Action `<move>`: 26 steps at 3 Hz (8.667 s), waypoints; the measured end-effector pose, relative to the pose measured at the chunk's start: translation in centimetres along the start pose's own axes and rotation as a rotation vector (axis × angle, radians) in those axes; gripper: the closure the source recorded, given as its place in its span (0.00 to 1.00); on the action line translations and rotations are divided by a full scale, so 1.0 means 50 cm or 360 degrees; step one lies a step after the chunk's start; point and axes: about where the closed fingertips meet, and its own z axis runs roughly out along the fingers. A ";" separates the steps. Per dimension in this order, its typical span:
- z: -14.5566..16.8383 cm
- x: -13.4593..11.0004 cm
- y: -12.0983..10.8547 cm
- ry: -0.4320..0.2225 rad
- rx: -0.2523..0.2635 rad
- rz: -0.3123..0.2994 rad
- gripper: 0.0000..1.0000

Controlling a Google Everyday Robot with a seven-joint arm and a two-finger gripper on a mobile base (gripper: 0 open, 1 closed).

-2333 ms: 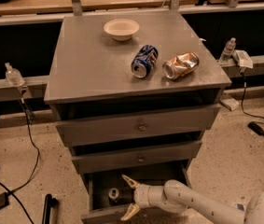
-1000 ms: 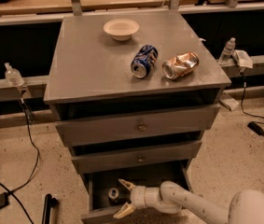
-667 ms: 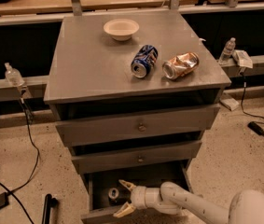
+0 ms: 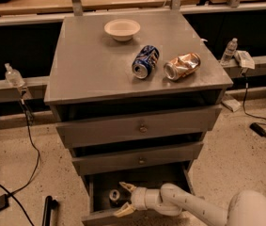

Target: Pick redbull can from bottom drawer and place on counter

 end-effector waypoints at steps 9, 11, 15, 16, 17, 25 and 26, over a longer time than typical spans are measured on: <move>-0.023 -0.066 0.010 -0.0114 -0.0057 -0.0193 1.00; -0.055 -0.196 0.046 0.0183 -0.0102 -0.0361 1.00; -0.129 -0.256 0.015 0.0193 -0.0016 -0.0342 1.00; -0.289 -0.292 0.002 0.0266 0.0152 -0.0237 1.00; -0.376 -0.341 -0.039 0.0238 0.0156 -0.0211 1.00; -0.547 -0.968 -0.086 0.0282 -0.0275 -0.0516 1.00; -0.554 -1.086 -0.104 0.0253 -0.0371 -0.0515 1.00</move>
Offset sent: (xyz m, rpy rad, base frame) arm 0.0268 -0.0067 -0.0142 -0.0293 0.0030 -0.0646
